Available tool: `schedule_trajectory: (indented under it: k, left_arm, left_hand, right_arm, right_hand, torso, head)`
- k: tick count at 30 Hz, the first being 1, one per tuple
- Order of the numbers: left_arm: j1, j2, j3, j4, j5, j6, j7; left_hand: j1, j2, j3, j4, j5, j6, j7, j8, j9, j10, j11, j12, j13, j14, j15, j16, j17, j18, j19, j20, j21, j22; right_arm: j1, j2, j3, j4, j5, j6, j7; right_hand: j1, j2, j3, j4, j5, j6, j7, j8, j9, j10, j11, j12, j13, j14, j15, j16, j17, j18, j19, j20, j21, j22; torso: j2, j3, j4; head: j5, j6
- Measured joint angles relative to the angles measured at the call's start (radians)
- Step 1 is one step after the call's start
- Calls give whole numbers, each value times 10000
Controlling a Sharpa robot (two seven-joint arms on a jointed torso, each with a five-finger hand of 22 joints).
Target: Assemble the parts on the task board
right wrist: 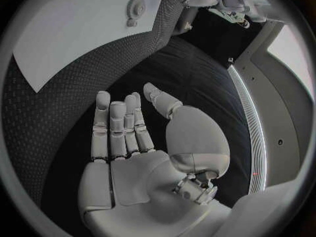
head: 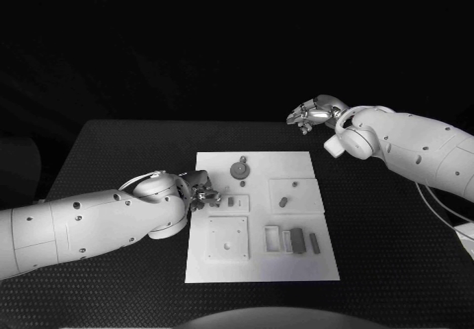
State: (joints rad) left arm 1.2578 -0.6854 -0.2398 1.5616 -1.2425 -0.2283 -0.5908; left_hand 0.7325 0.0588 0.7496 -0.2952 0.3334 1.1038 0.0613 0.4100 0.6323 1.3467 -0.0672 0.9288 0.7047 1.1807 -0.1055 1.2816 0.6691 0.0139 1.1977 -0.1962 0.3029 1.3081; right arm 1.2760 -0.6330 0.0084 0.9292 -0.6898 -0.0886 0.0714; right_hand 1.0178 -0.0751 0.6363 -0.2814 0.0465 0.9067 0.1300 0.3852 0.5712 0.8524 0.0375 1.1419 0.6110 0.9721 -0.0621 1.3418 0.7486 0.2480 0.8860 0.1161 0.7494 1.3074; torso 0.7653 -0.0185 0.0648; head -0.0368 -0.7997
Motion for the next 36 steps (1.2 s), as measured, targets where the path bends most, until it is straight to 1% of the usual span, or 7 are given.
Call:
schedule_trajectory:
  k: [5,11,18,29,33,36]
  left_arm:
    - [-4,0,0,-12,-68,-10,-13]
    - [-6,0,2,-23,-118,-11,-27]
    - [-9,10,7,-40,-139,8,-39]
    - [-34,47,18,-111,-171,-18,-55]
    - [-38,60,19,-140,-190,-40,-61]
    - [-41,61,19,-141,-196,-49,-65]
  left_hand:
    - [0,0,0,0,101,5,-5,53,22,0,-1,5,0,0,0,45,-14,0,1,1,0,-1]
    - [-16,16,0,0,102,12,-11,54,26,1,-2,65,0,35,-35,70,-21,0,16,14,0,-2]
    - [-96,96,0,0,103,13,-11,52,26,2,-2,65,0,35,-35,81,-44,1,17,14,0,-3]
    - [-141,140,0,0,103,14,-11,94,37,2,-3,65,-23,35,-35,80,-79,0,18,14,-1,-4]
    - [-207,207,0,0,22,14,-11,91,43,2,-3,65,-27,35,-35,116,-88,0,18,14,-1,-4]
    - [-208,208,1,0,20,14,-11,91,51,2,-3,65,-27,35,-35,116,-97,0,19,15,-1,-4]
  right_arm:
    - [0,-1,0,6,1,3,0]
    - [0,0,0,9,2,8,0]
    - [0,7,0,8,3,17,0]
    - [0,15,-1,1,4,32,0]
    - [0,14,-1,1,4,37,-2]
    - [0,14,-1,1,4,39,-2]
  right_hand:
    - [0,0,0,0,0,0,0,0,0,0,0,0,0,0,0,0,0,0,0,0,0,0]
    - [0,0,0,0,0,0,0,0,-1,0,0,0,1,0,1,0,1,1,0,0,0,0]
    - [0,0,0,0,0,0,-1,-32,-1,0,0,0,-11,0,1,0,1,1,0,-1,0,0]
    - [0,0,0,0,0,1,-1,-43,-2,0,0,0,-11,1,2,0,1,1,1,0,0,0]
    - [0,0,0,0,0,1,-1,-43,-2,0,0,0,-10,1,2,0,1,1,1,-1,0,-1]
    - [0,0,0,0,0,1,-1,-43,3,0,0,0,-10,-1,0,0,1,0,0,0,0,-1]
  torso:
    - [2,-1,1]
    - [3,-1,3]
    - [5,-1,2]
    - [8,-1,2]
    - [8,-1,2]
    - [8,-1,2]
  head:
    - [-1,-18]
    - [9,-38]
    - [25,-53]
    - [12,-70]
    - [8,-69]
    - [7,-68]
